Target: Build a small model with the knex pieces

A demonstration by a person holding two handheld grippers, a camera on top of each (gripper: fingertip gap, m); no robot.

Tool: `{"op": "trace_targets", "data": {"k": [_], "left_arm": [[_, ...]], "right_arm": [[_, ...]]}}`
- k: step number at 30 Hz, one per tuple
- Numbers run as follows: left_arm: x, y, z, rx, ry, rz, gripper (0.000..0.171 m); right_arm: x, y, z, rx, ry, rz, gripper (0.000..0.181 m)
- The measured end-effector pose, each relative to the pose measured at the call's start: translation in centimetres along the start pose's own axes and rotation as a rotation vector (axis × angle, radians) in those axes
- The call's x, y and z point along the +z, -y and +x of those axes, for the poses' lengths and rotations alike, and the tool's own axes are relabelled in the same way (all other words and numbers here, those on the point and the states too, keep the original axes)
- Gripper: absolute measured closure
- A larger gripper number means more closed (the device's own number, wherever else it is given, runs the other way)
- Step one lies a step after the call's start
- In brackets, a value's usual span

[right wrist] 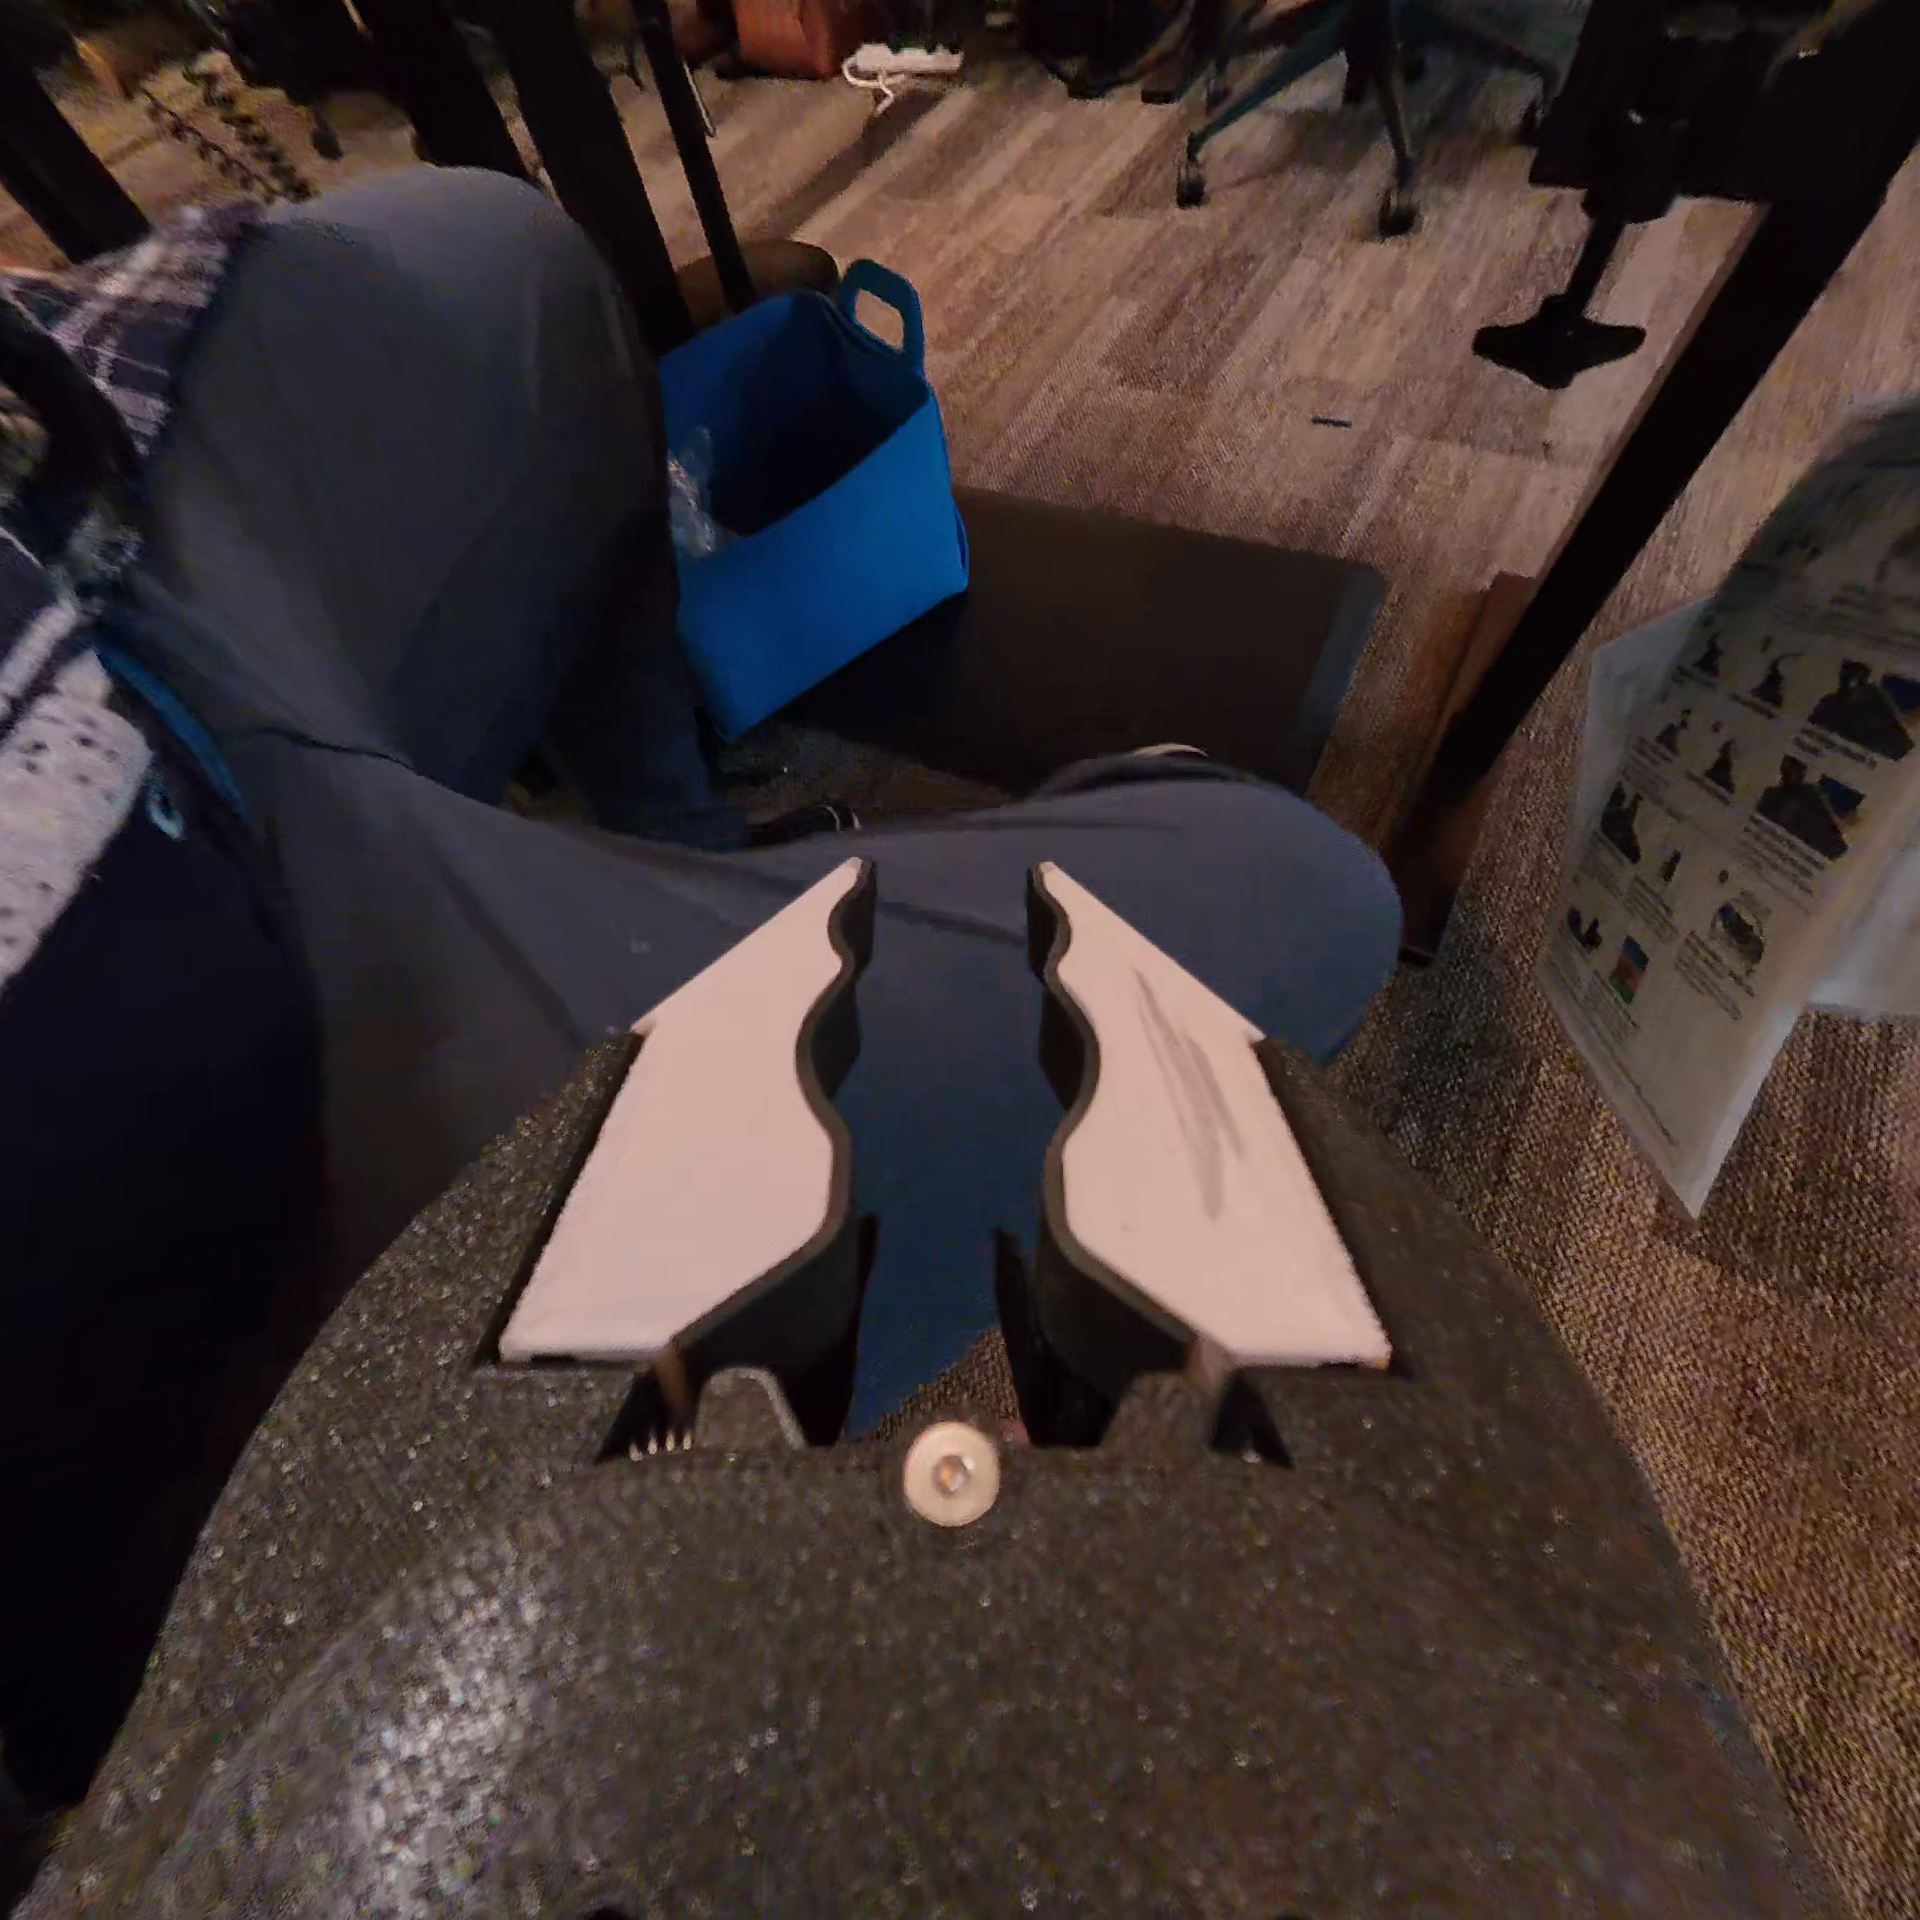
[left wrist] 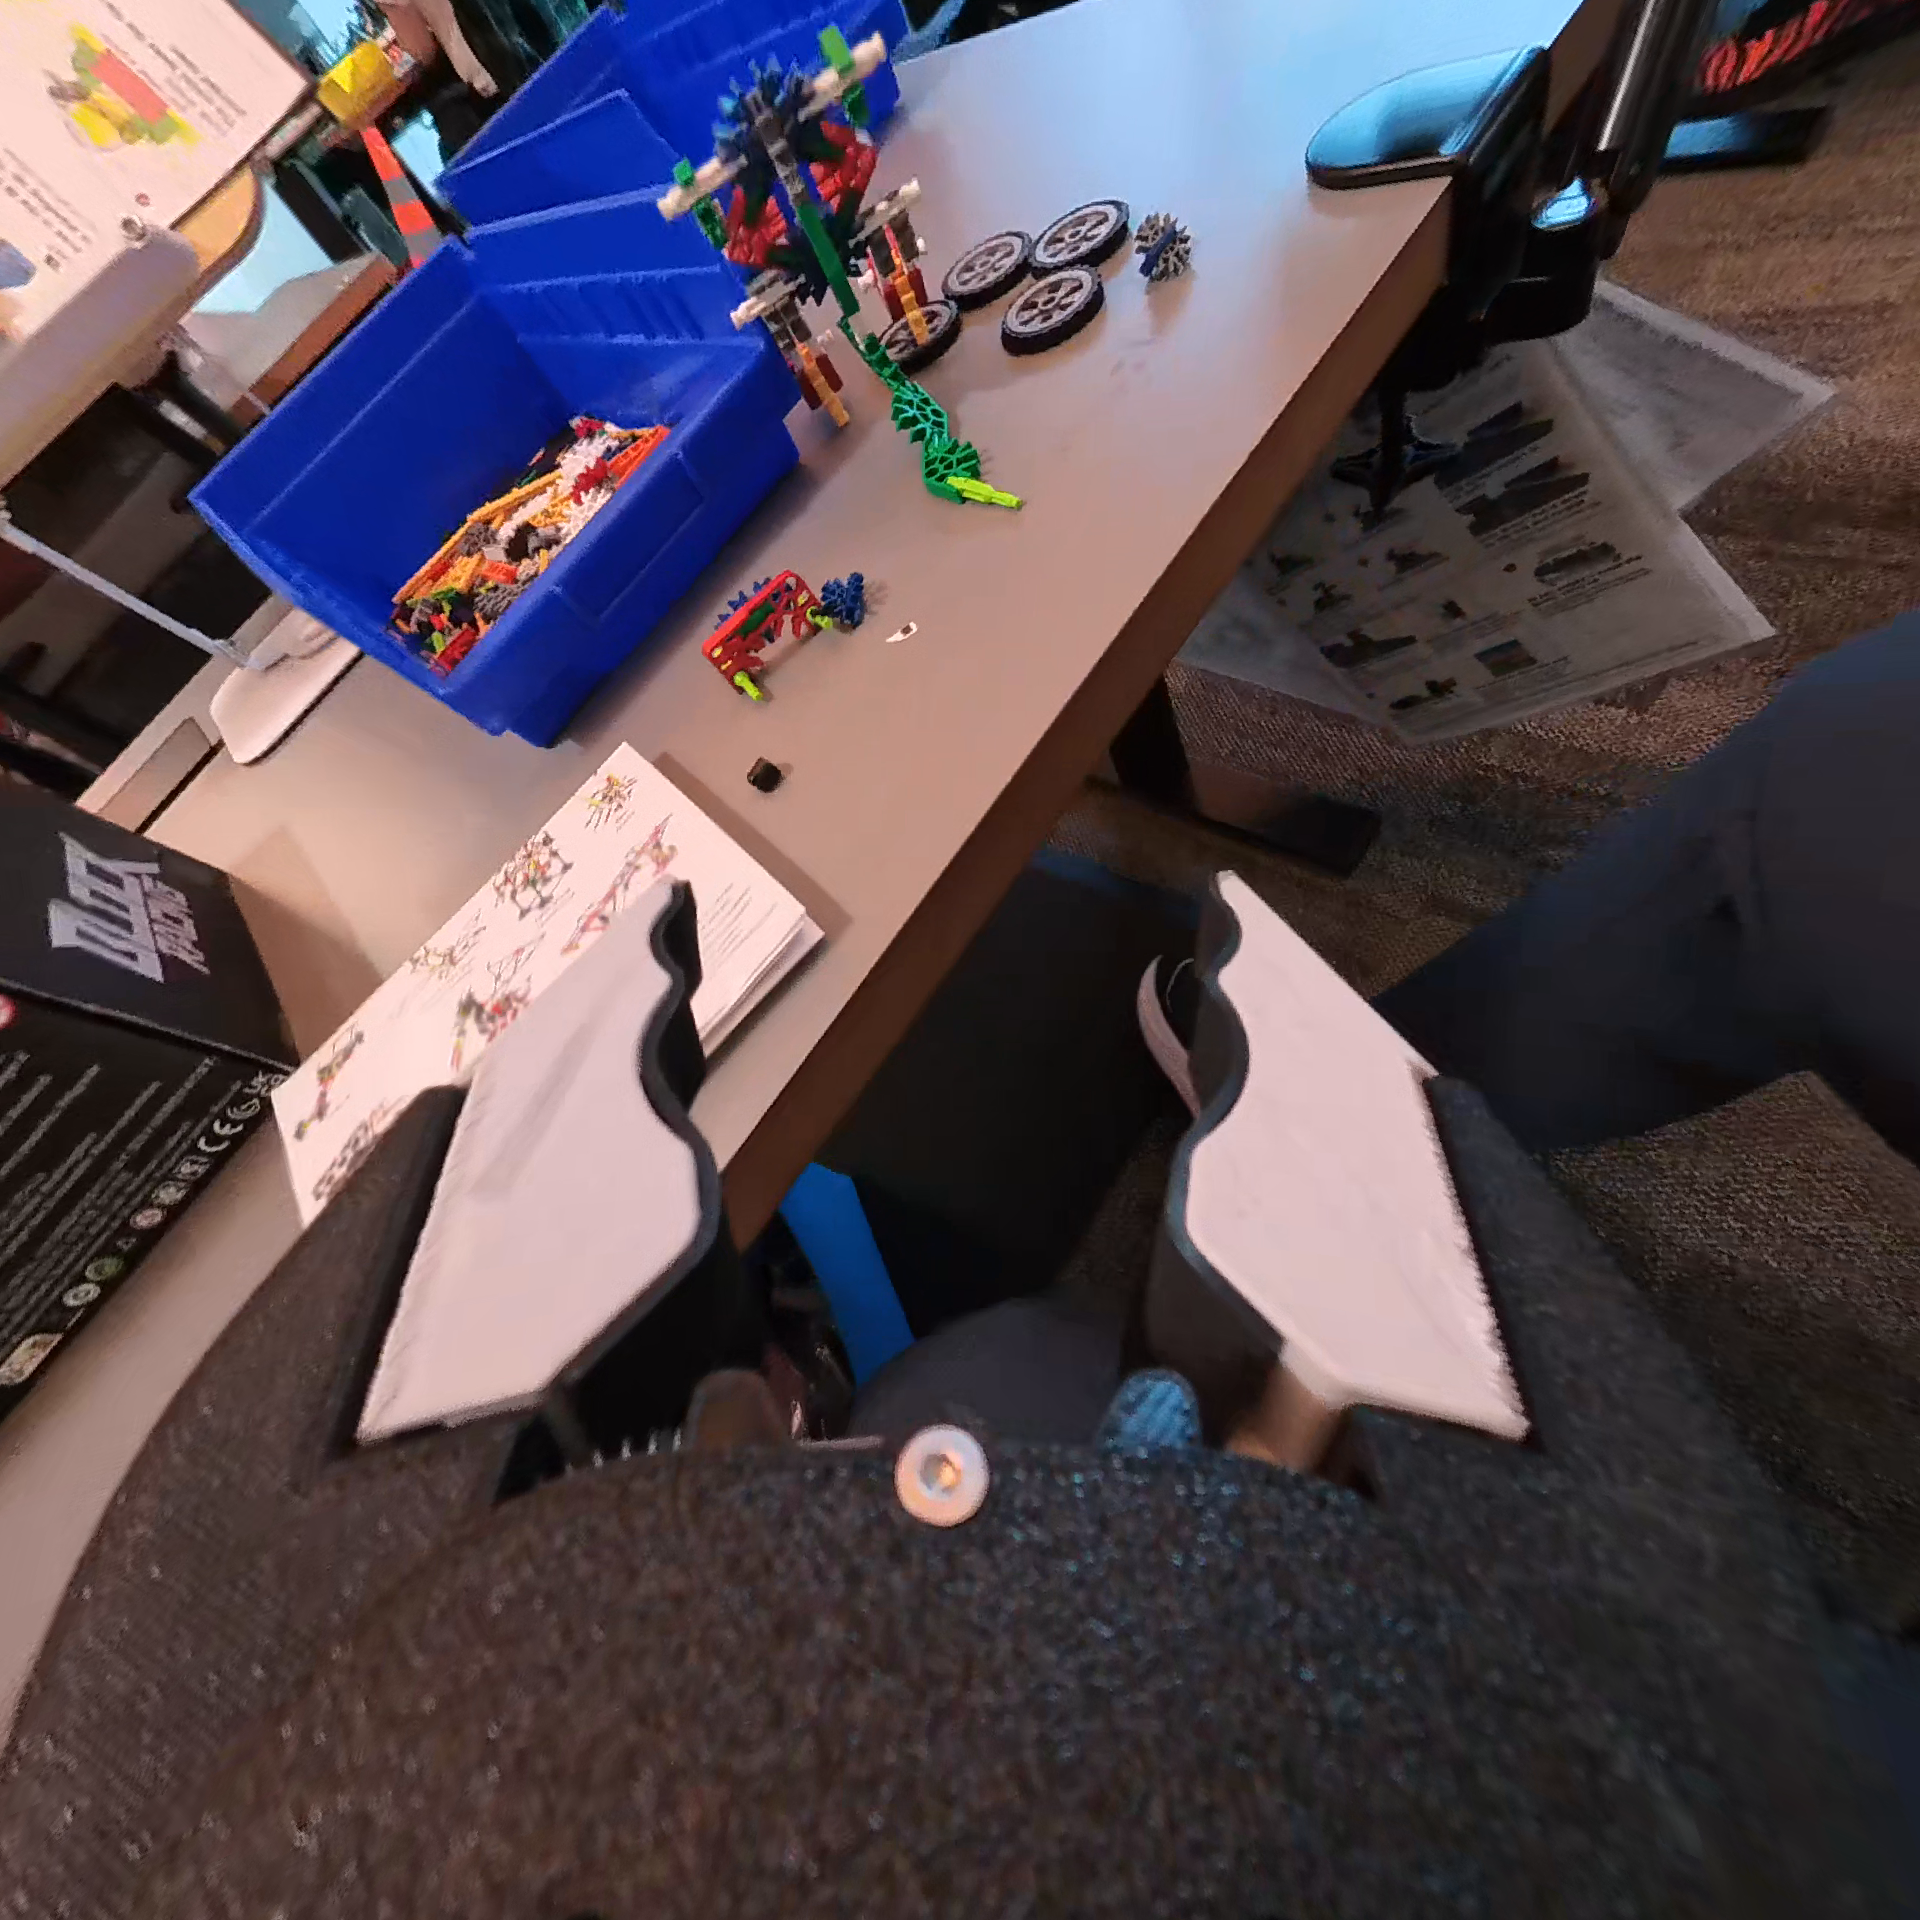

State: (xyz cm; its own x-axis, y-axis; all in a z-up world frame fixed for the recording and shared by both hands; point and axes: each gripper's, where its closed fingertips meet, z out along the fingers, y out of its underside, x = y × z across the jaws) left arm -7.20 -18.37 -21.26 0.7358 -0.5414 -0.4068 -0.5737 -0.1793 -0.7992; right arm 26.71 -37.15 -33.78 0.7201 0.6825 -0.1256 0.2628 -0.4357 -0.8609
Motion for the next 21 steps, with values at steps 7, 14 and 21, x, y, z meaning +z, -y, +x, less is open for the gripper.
{"op": "trace_targets", "data": {"k": [7, 14, 21], "left_arm": [[-1.0, -2.7, -1.6, -0.033, 0.019, -0.025, 0.085], [-1.6, -7.4, -2.2, -0.062, -0.076, -0.040, 0.103], [-1.6, -20.1, -1.4, -0.093, -0.292, -0.285, 0.117]], "right_arm": [[1.2, 0.8, -0.8, -0.022, 0.028, -0.010, 0.152], [4.4, 3.0, -1.2, -0.085, 0.014, -0.082, 0.152], [8.2, 6.0, -3.1, -0.192, 0.057, -0.174, 0.152]]}}
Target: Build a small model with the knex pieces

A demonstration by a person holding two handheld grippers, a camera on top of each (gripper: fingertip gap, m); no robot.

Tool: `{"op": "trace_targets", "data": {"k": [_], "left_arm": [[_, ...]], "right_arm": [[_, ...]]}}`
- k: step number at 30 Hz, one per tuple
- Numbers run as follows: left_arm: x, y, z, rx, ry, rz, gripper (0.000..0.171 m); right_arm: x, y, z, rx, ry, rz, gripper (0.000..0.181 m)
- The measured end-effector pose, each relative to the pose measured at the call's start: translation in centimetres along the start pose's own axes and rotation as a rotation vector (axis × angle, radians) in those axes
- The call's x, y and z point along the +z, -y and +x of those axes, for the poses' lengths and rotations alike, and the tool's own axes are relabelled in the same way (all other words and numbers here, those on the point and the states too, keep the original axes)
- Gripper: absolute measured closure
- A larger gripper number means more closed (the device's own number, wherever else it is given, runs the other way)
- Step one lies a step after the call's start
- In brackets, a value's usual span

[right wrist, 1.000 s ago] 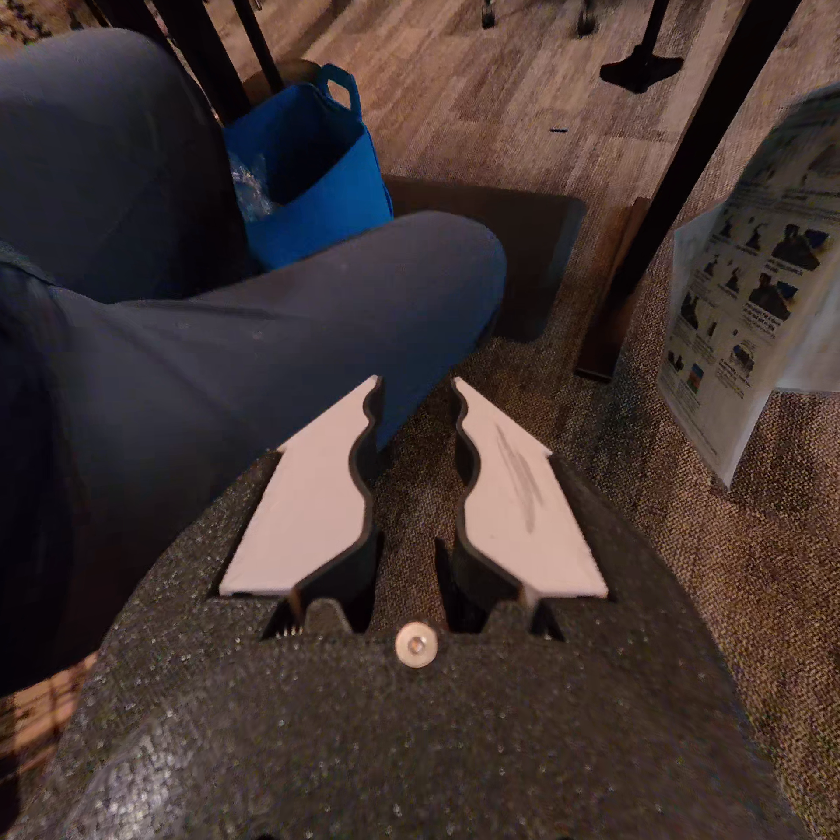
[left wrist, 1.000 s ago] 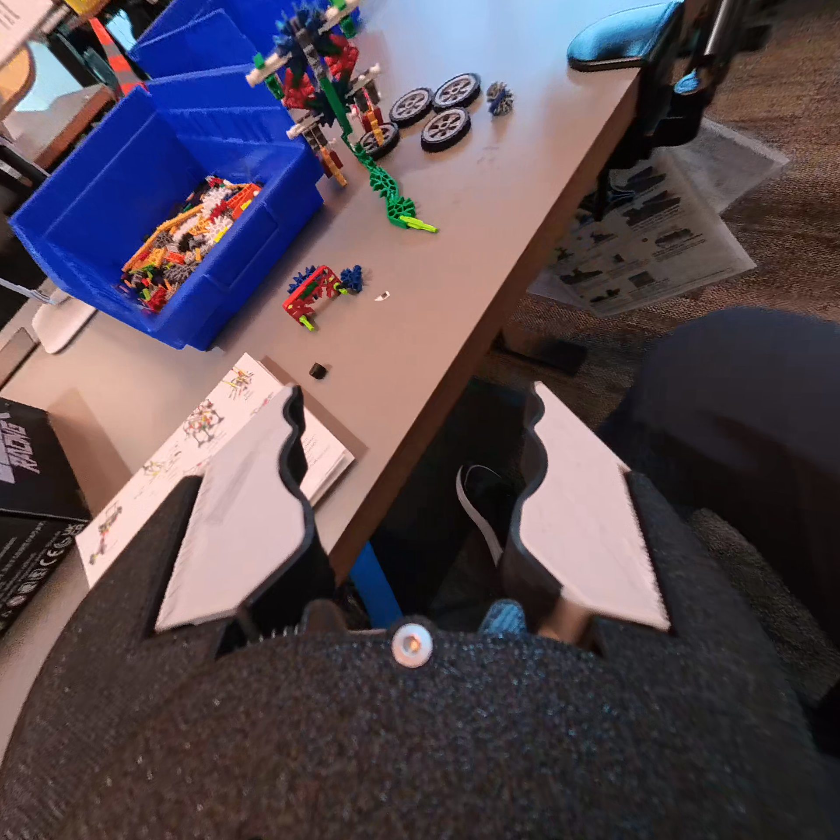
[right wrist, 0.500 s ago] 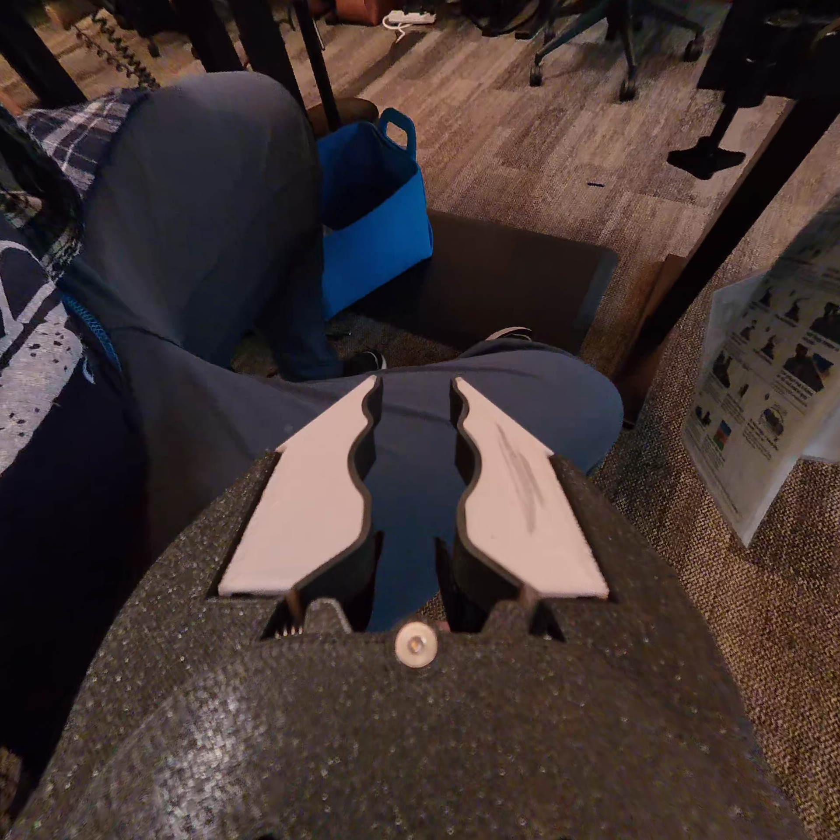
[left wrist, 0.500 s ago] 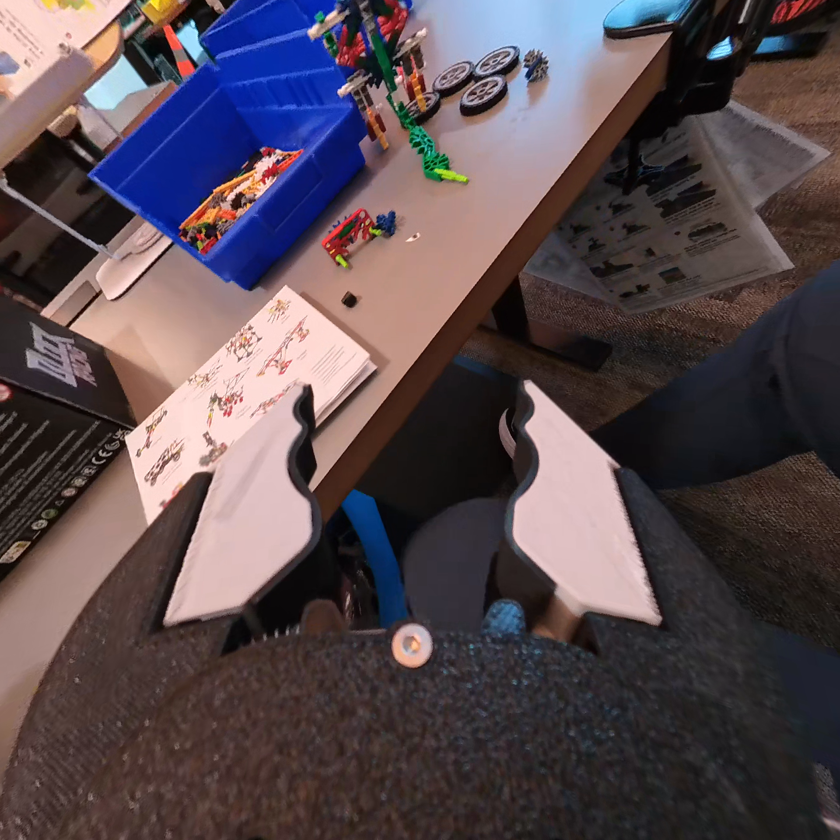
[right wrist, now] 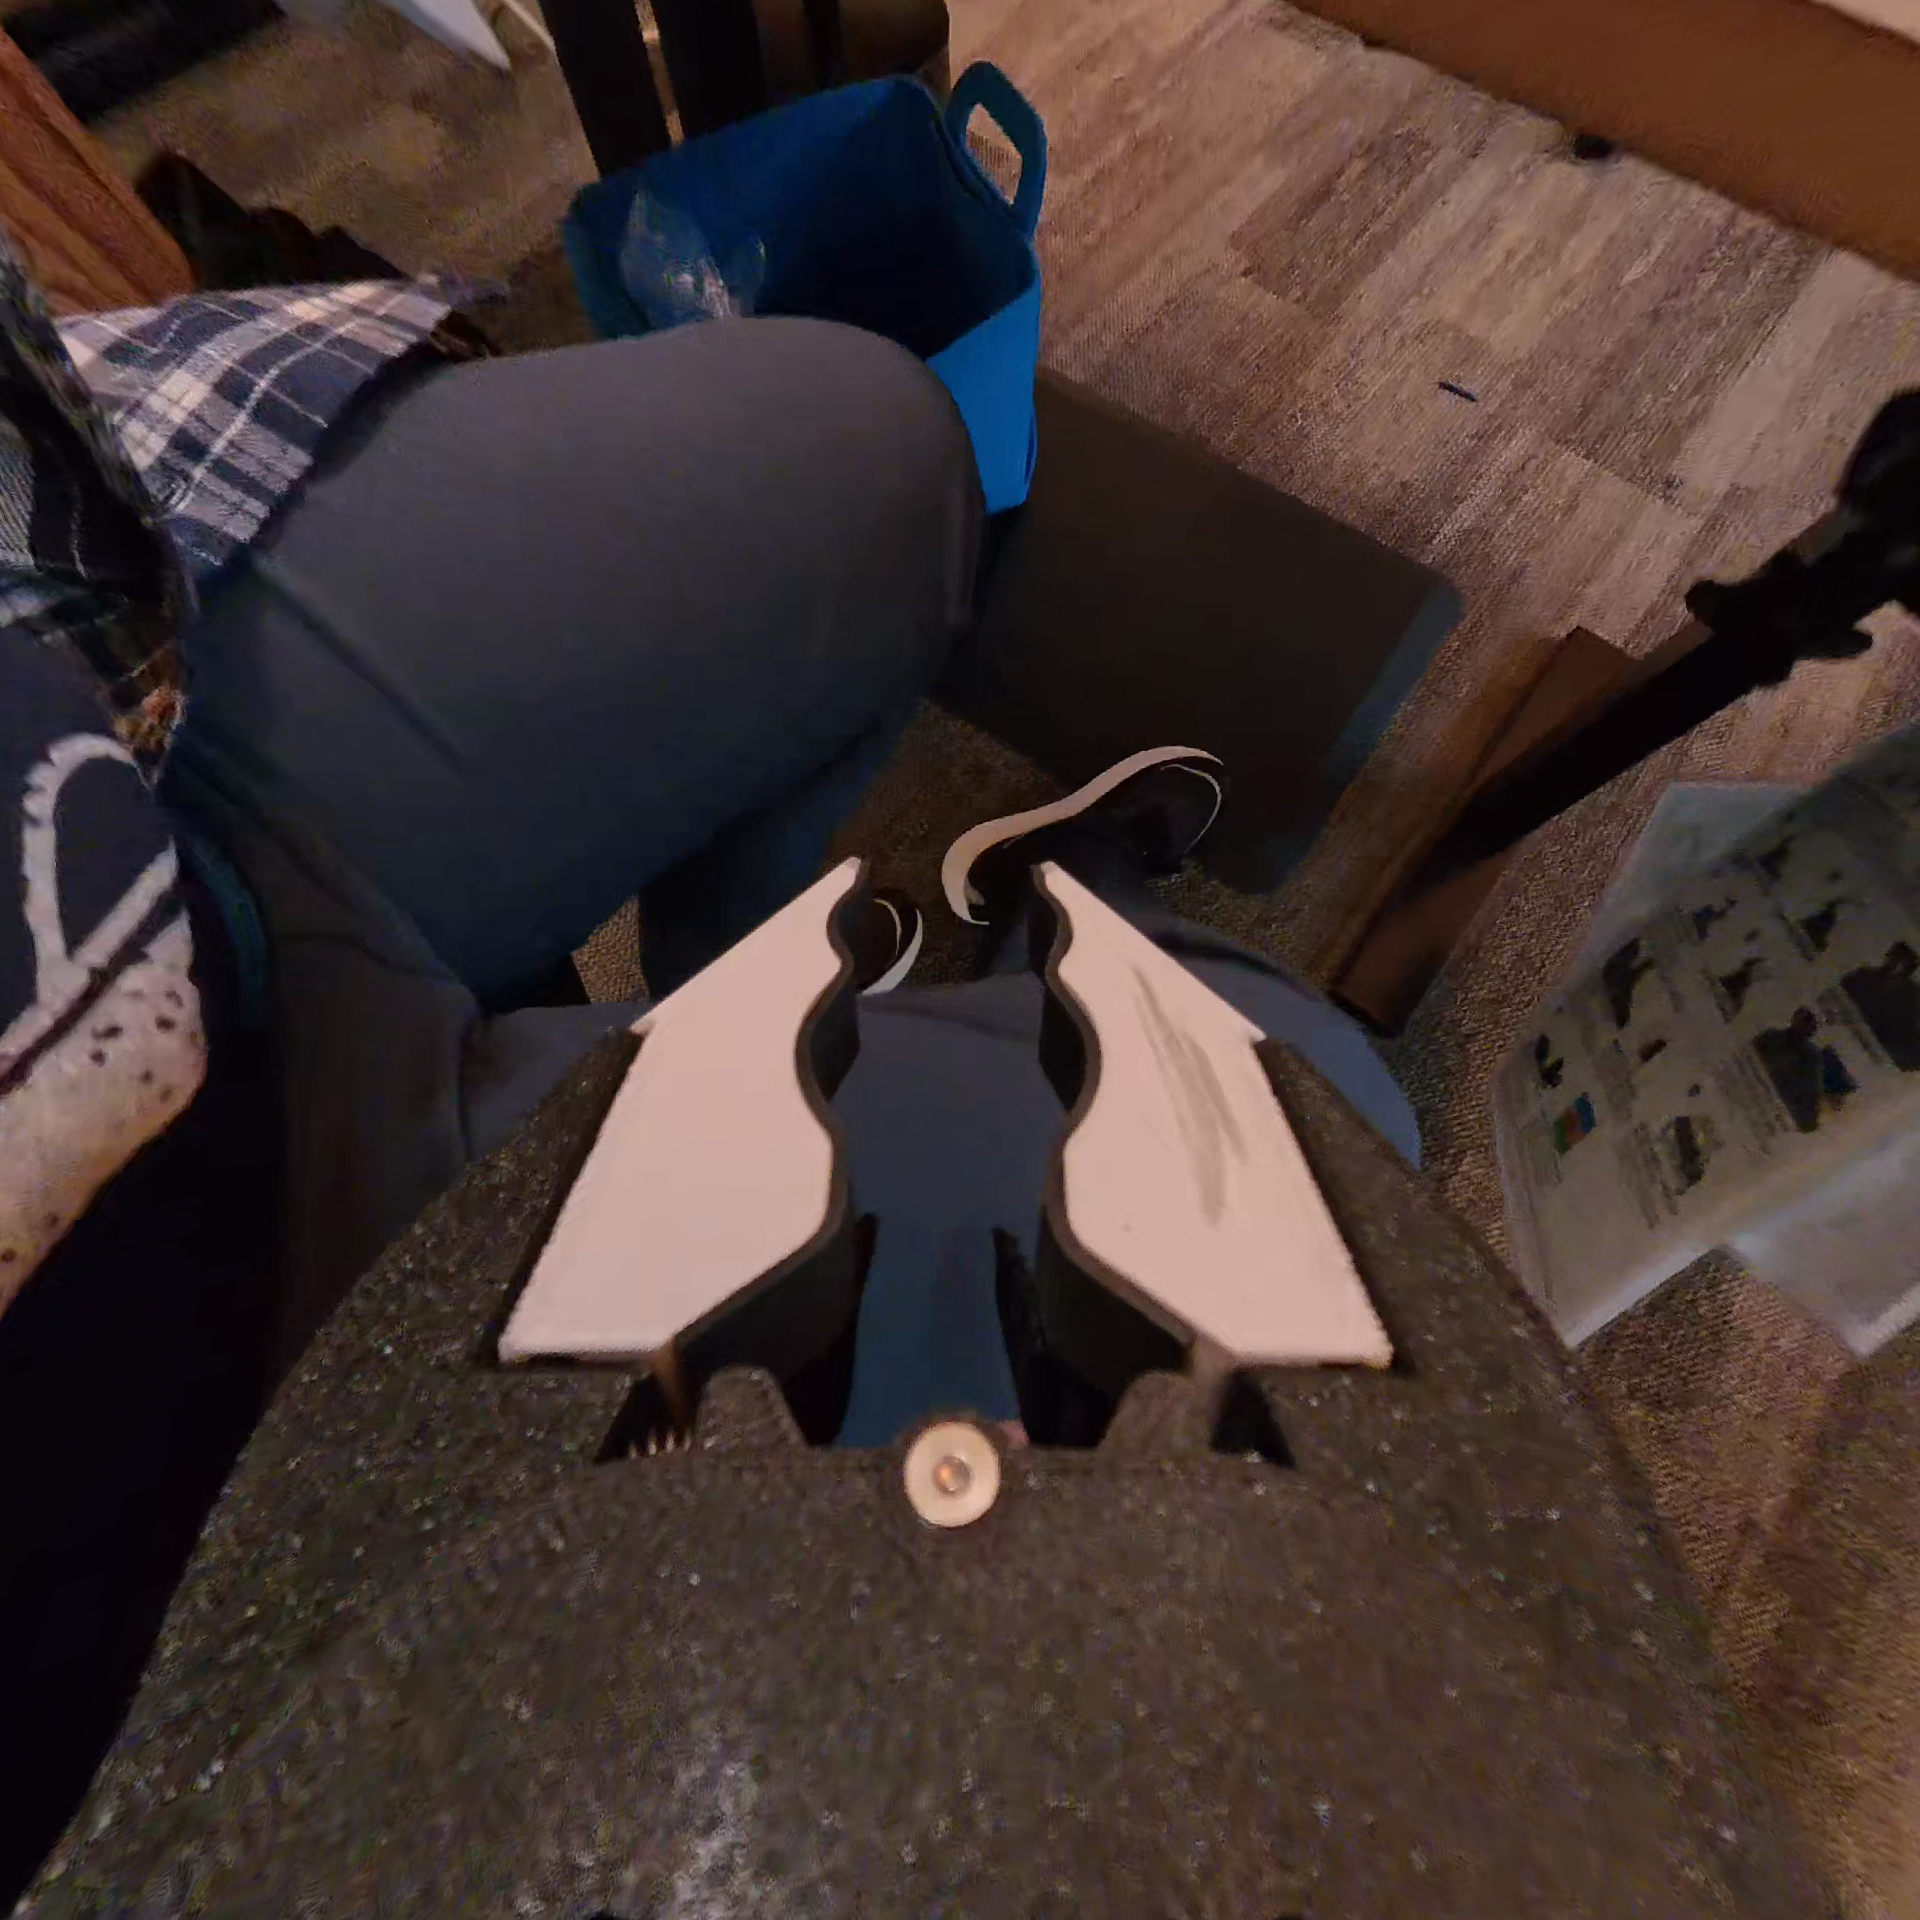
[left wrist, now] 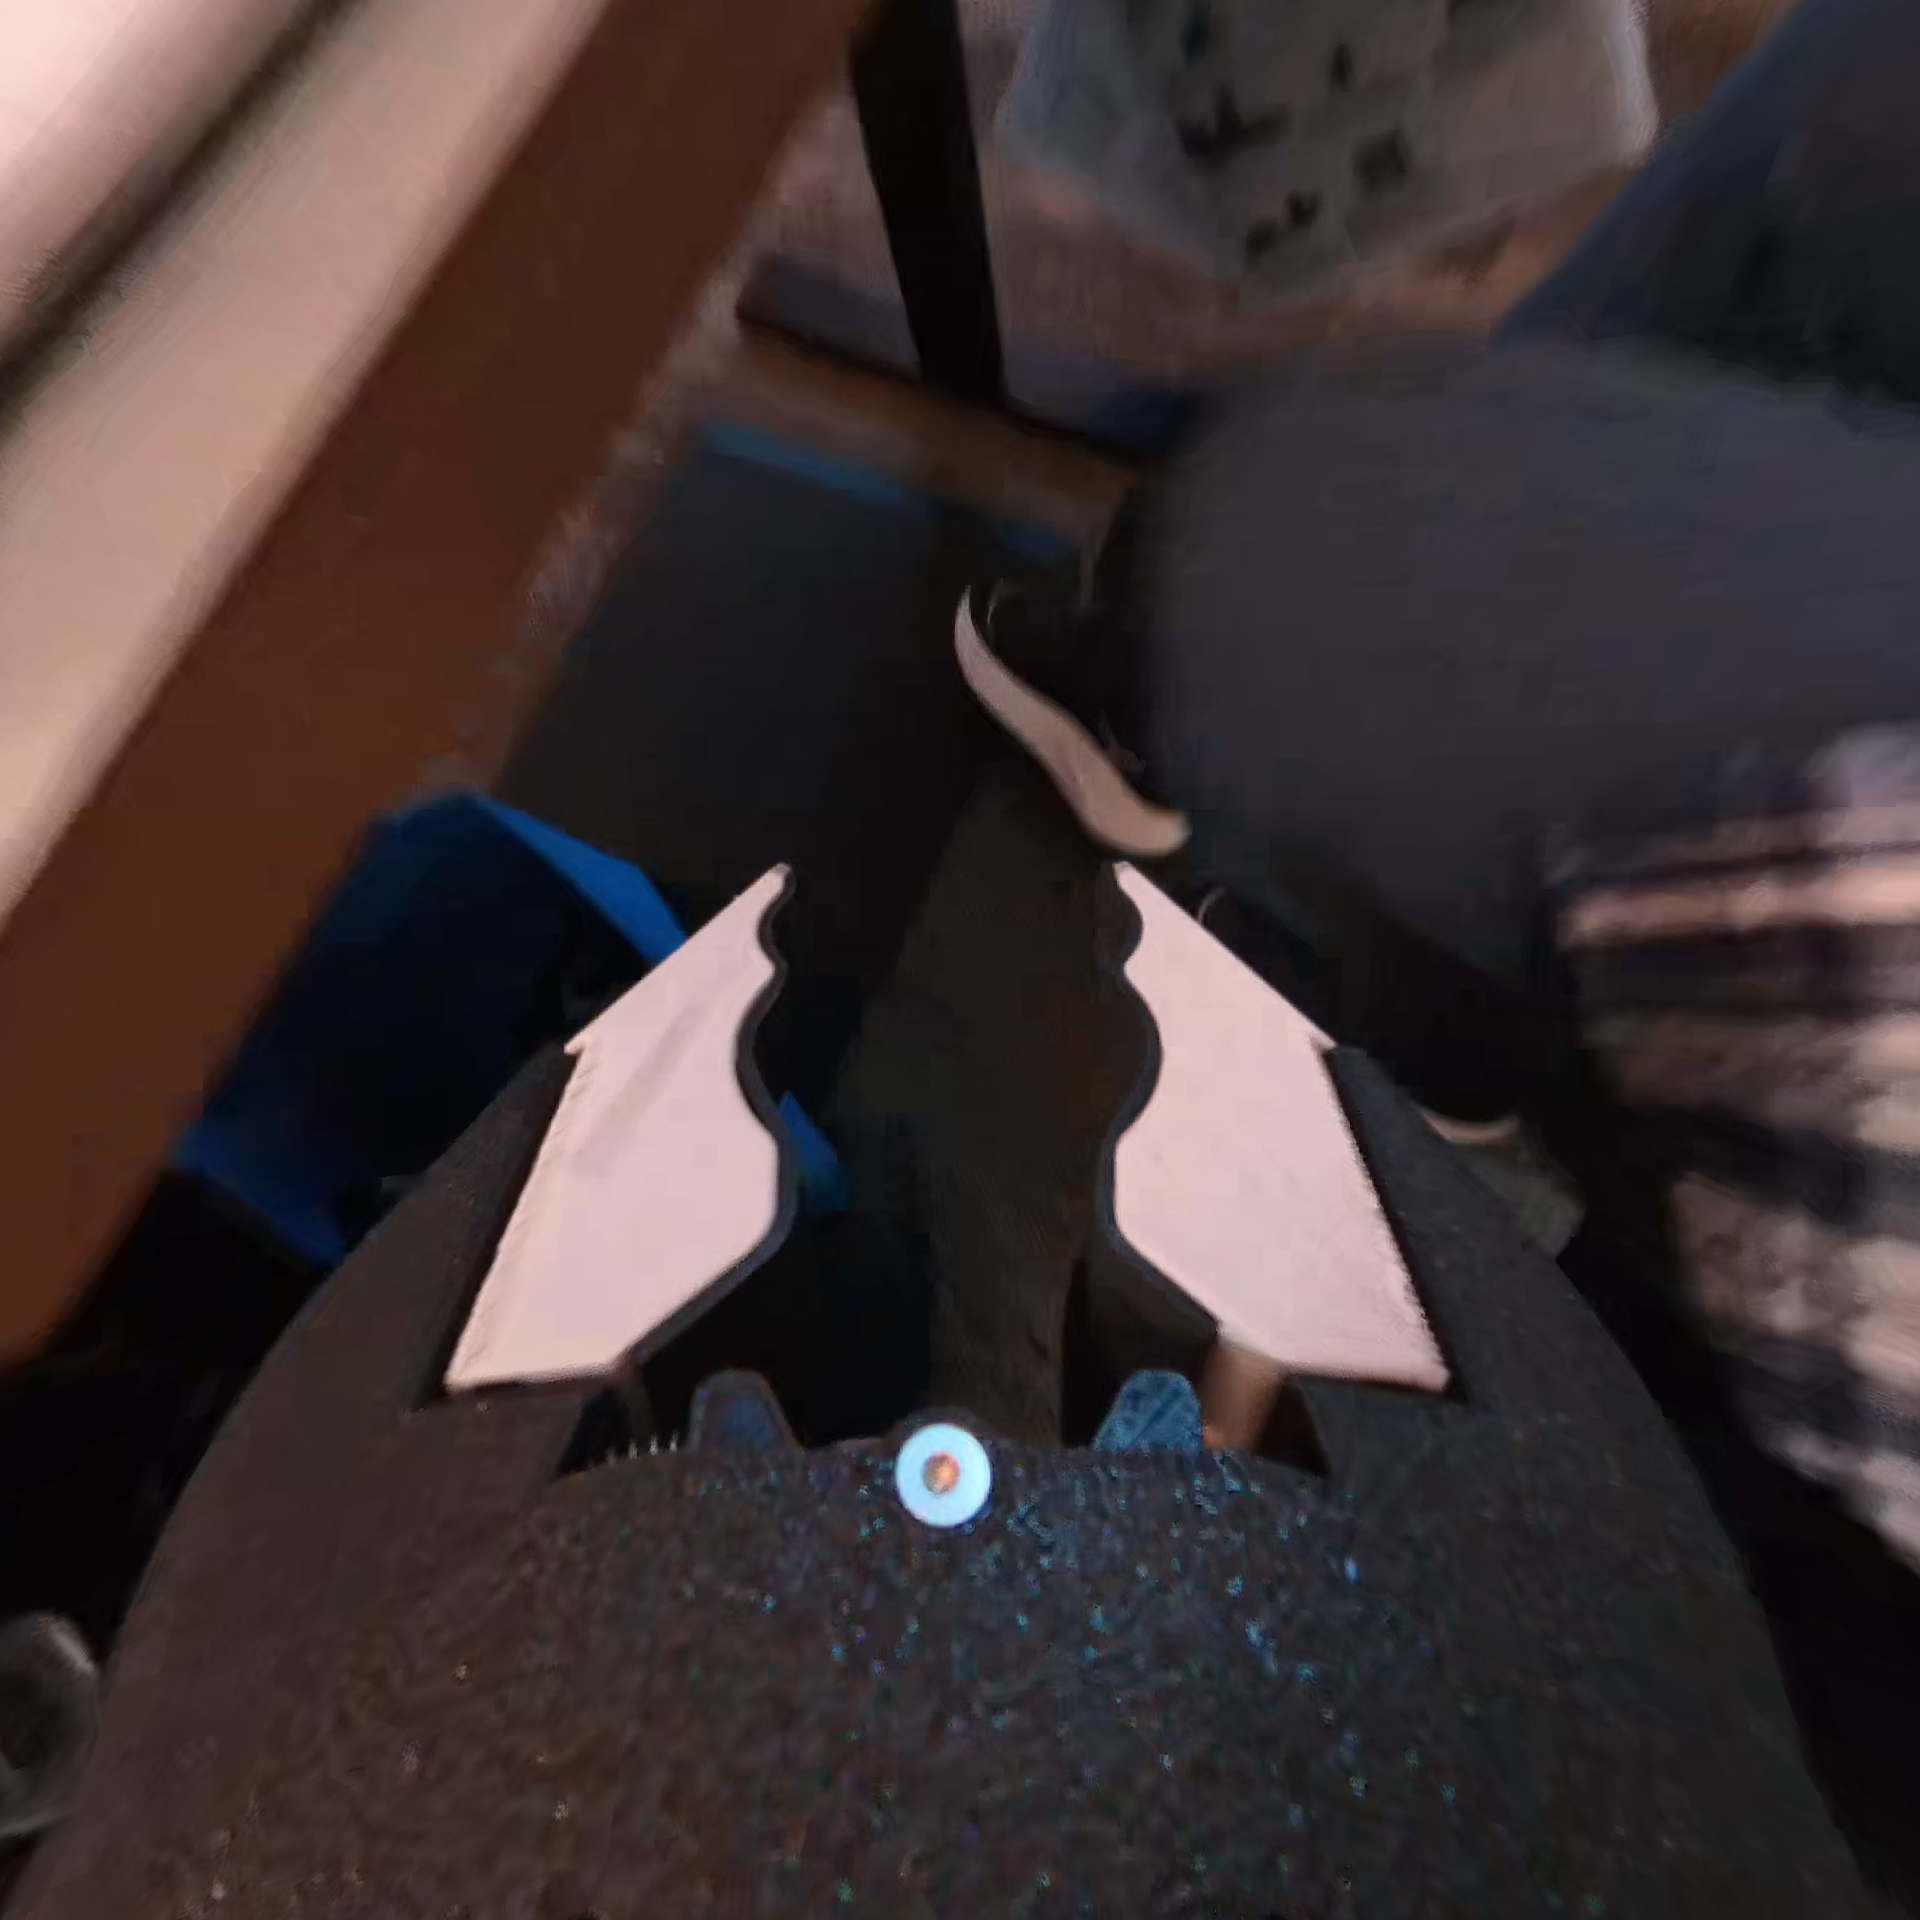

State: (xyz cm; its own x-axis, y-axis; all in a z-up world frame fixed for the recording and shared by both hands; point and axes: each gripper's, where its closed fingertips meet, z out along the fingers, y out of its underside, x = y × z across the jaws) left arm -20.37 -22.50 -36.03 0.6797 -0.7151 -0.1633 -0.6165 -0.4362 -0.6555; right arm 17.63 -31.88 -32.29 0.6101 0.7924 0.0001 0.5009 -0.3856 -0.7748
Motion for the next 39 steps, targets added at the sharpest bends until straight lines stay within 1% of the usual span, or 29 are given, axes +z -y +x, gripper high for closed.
{"op": "trace_targets", "data": {"k": [2, 4, 5, 6, 7, 9, 10, 11, 13, 14, 15, 17, 18, 23, 25, 27, 31, 33, 37, 39], "left_arm": [[1.2, -4.7, -0.6, -0.050, -0.048, -0.092, 0.122], [2.3, -8.4, -0.7, -0.159, -0.136, -0.172, 0.122], [3.0, -9.6, -1.3, -0.188, -0.152, -0.193, 0.120], [3.8, -10.5, -2.2, -0.211, -0.155, -0.200, 0.121], [4.5, -11.4, -2.3, -0.208, -0.190, -0.222, 0.122], [5.4, -13.6, -2.4, -0.140, -0.193, -0.334, 0.123], [5.5, -13.5, -1.2, -0.188, -0.260, -0.341, 0.125], [5.3, -12.7, 0.1, -0.188, -0.328, -0.304, 0.128], [5.2, -12.2, 0.0, -0.124, -0.287, -0.295, 0.127], [5.0, -11.9, 0.3, -0.116, -0.301, -0.292, 0.126], [4.8, -11.7, 0.6, -0.102, -0.308, -0.280, 0.126], [4.4, -12.4, 1.3, -0.087, -0.316, -0.307, 0.123], [4.2, -12.5, 1.7, -0.082, -0.318, -0.309, 0.121], [2.3, -11.1, 4.9, -0.054, -0.342, -0.263, 0.112], [1.3, -10.5, 5.4, -0.035, -0.302, -0.249, 0.110], [-0.2, -9.8, 6.0, -0.058, -0.271, -0.217, 0.108], [-4.3, -8.0, 6.0, -0.132, -0.123, -0.086, 0.107], [-6.7, -7.5, 6.2, -0.158, -0.069, -0.035, 0.107], [-10.9, -7.1, 6.3, -0.172, 0.038, 0.003, 0.102], [-12.5, -6.5, 6.4, -0.164, 0.083, 0.022, 0.100]], "right_arm": [[0.6, 1.5, -0.1, -0.027, 0.006, -0.014, 0.152], [1.3, 2.9, -0.4, -0.053, 0.010, -0.022, 0.152], [1.7, 3.5, -0.6, -0.067, 0.009, -0.028, 0.152], [2.0, 4.0, -0.8, -0.080, 0.010, -0.033, 0.152], [2.4, 4.3, -1.1, -0.088, 0.015, -0.036, 0.153], [2.9, 4.6, -1.6, -0.098, 0.026, -0.052, 0.152], [3.1, 4.4, -1.8, -0.106, 0.030, -0.068, 0.153], [3.2, 4.1, -1.9, -0.114, 0.031, -0.090, 0.153], [3.2, 3.5, -1.8, -0.133, 0.017, -0.133, 0.152], [3.1, 3.6, -1.8, -0.140, 0.011, -0.136, 0.153], [2.9, 3.8, -1.8, -0.142, 0.011, -0.128, 0.152], [2.8, 4.6, -2.0, -0.130, 0.014, -0.092, 0.152], [2.8, 4.8, -2.1, -0.123, 0.016, -0.080, 0.153], [2.3, 4.6, -2.9, -0.182, 0.005, -0.072, 0.152], [1.7, 4.5, -3.2, -0.173, 0.006, -0.040, 0.152], [1.1, 4.1, -3.2, -0.146, 0.009, -0.004, 0.152], [0.5, 3.8, -3.3, -0.085, 0.029, 0.078, 0.152], [0.6, 3.6, -3.4, -0.065, 0.035, 0.104, 0.152], [0.5, 3.1, -2.7, -0.041, 0.013, 0.147, 0.152], [0.1, 2.3, -1.7, -0.005, -0.009, 0.160, 0.152]]}}
